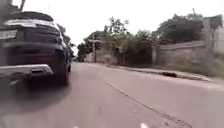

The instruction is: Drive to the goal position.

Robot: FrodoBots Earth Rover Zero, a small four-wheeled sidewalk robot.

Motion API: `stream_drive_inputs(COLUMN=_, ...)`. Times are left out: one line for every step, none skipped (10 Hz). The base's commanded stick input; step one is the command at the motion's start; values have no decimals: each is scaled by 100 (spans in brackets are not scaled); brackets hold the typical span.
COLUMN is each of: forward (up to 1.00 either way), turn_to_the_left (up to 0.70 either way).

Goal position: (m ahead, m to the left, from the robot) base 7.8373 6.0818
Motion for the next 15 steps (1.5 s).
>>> stream_drive_inputs(forward=70, turn_to_the_left=0)
stream_drive_inputs(forward=70, turn_to_the_left=0)
stream_drive_inputs(forward=70, turn_to_the_left=0)
stream_drive_inputs(forward=70, turn_to_the_left=0)
stream_drive_inputs(forward=70, turn_to_the_left=0)
stream_drive_inputs(forward=70, turn_to_the_left=0)
stream_drive_inputs(forward=70, turn_to_the_left=0)
stream_drive_inputs(forward=70, turn_to_the_left=0)
stream_drive_inputs(forward=70, turn_to_the_left=0)
stream_drive_inputs(forward=70, turn_to_the_left=0)
stream_drive_inputs(forward=70, turn_to_the_left=0)
stream_drive_inputs(forward=70, turn_to_the_left=5)
stream_drive_inputs(forward=70, turn_to_the_left=27)
stream_drive_inputs(forward=70, turn_to_the_left=35)
stream_drive_inputs(forward=70, turn_to_the_left=35)
